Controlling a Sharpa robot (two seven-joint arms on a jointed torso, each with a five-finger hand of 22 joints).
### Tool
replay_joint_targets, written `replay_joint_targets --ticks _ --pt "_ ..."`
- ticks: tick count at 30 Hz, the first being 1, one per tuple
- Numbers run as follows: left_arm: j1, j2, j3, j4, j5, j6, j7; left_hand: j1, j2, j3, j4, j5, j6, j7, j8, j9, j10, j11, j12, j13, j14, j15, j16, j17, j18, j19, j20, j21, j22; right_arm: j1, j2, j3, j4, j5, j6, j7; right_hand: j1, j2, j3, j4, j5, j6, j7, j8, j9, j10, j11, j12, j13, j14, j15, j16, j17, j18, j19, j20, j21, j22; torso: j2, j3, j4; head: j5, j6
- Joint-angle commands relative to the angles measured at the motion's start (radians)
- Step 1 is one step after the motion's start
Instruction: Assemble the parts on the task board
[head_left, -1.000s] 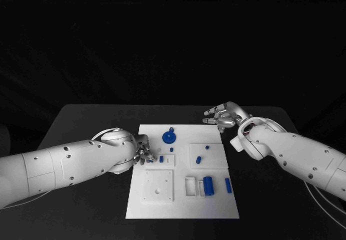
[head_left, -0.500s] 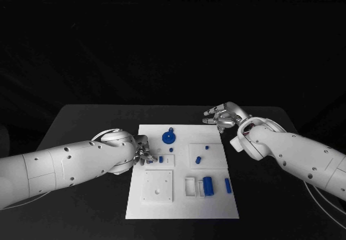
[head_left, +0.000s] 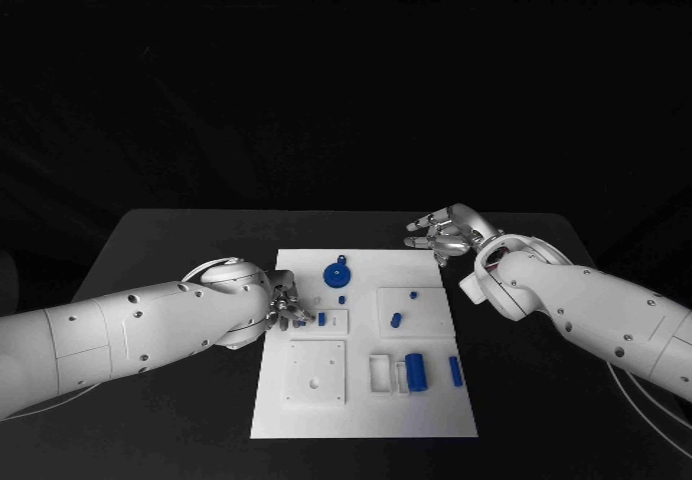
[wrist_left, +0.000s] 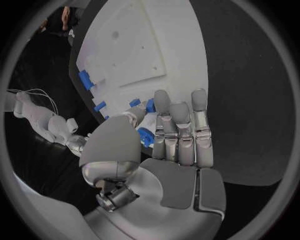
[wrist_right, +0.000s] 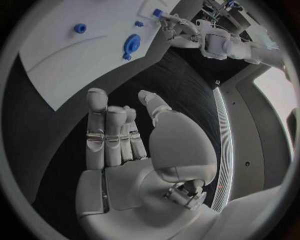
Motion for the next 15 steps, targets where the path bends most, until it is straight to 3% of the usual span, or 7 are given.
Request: replay_joint_targets --ticks 1,8,9,11,12,15 --pt "-0.007 0.003 -0.004 -0.002 0.005 0.008 -0.005 -0.012 -0.016 -0.008 0.025 -0.018 0.001 0.001 0.003 -0.001 0.018 0.003 0.003 -0.001 -0.001 -0.002 0.002 -0.001 -0.015 0.008 0.002 -0.006 0.020 -0.001 0.000 0.000 0.001 -0.001 0.012 0.007 -0.009 0.001 -0.001 0.004 0.003 -0.006 0.000 -0.004 -0.001 -0.006 -0.002 -0.001 -0.001 -0.007 0.000 -0.004 -0.001 0.014 0.032 0.001 -0.004 0.047 0.000 -0.0004 0.0000 0.000 0.001" --pt "-0.007 0.004 -0.004 -0.005 0.005 0.010 -0.006 -0.035 -0.048 -0.053 0.074 -0.022 0.008 0.002 0.004 -0.002 0.019 0.004 0.000 -0.002 -0.003 -0.001 0.000 -0.001 -0.015 0.006 0.002 -0.007 0.020 -0.001 0.000 0.000 0.000 -0.001 0.012 0.007 -0.009 0.001 -0.001 0.004 0.003 -0.006 0.000 -0.004 -0.001 -0.006 -0.002 -0.001 -0.001 -0.007 0.000 -0.004 -0.001 0.014 0.032 0.001 -0.004 0.047 0.000 -0.0001 0.0002 -0.001 0.000" --pt "-0.007 0.004 -0.004 -0.006 0.005 0.011 -0.006 -0.025 -0.038 -0.093 0.086 -0.017 0.008 0.003 0.003 -0.002 0.018 0.005 0.001 -0.001 -0.003 -0.001 0.000 -0.001 -0.015 0.006 0.003 -0.008 0.020 -0.001 0.000 0.000 0.000 -0.001 0.012 0.007 -0.009 0.001 -0.001 0.004 0.003 -0.006 0.000 -0.004 -0.001 -0.006 -0.002 -0.001 -0.001 -0.007 0.000 -0.004 -0.001 0.014 0.032 0.001 -0.004 0.047 0.000 -0.0001 0.0000 -0.001 0.000" --pt "-0.007 0.004 -0.004 -0.006 0.005 0.012 -0.006 -0.019 -0.035 -0.102 0.089 -0.015 0.008 0.003 0.003 -0.002 0.018 0.005 0.001 -0.001 -0.003 0.000 0.000 -0.001 -0.015 0.007 0.003 -0.008 0.020 -0.001 0.000 0.000 0.000 -0.001 0.012 0.007 -0.009 0.001 -0.001 0.004 0.003 -0.006 0.000 -0.004 -0.001 -0.006 -0.002 -0.001 -0.001 -0.007 0.000 -0.004 -0.001 0.014 0.032 0.001 -0.004 0.047 0.000 -0.0001 -0.0001 -0.001 0.000" --pt "-0.007 0.004 -0.004 -0.007 0.005 0.012 -0.006 0.008 -0.040 -0.125 0.123 -0.019 0.009 0.004 0.000 -0.004 0.017 0.005 0.002 -0.001 -0.004 0.000 0.000 -0.002 -0.015 0.007 0.003 -0.010 0.020 -0.001 0.000 0.000 0.000 -0.001 0.012 0.007 -0.009 0.001 -0.001 0.004 0.003 -0.006 0.000 -0.004 -0.001 -0.006 -0.002 -0.001 -0.001 -0.007 0.000 -0.004 -0.001 0.014 0.032 0.001 -0.004 0.047 0.000 -0.0001 -0.0001 -0.001 0.000" --pt "-0.007 0.004 -0.004 -0.008 0.006 0.014 -0.007 0.009 -0.040 -0.126 0.129 -0.018 0.008 0.004 0.000 -0.004 0.016 0.005 0.001 -0.001 -0.004 0.000 0.000 -0.001 -0.015 0.007 0.003 -0.011 0.020 -0.002 0.001 0.000 0.000 -0.001 0.012 0.008 -0.009 0.001 -0.001 0.004 0.003 -0.006 0.000 -0.004 -0.001 -0.006 -0.002 -0.001 -0.001 -0.007 0.000 -0.004 -0.001 0.014 0.032 0.001 -0.004 0.047 0.000 0.0000 0.0000 -0.001 0.000"
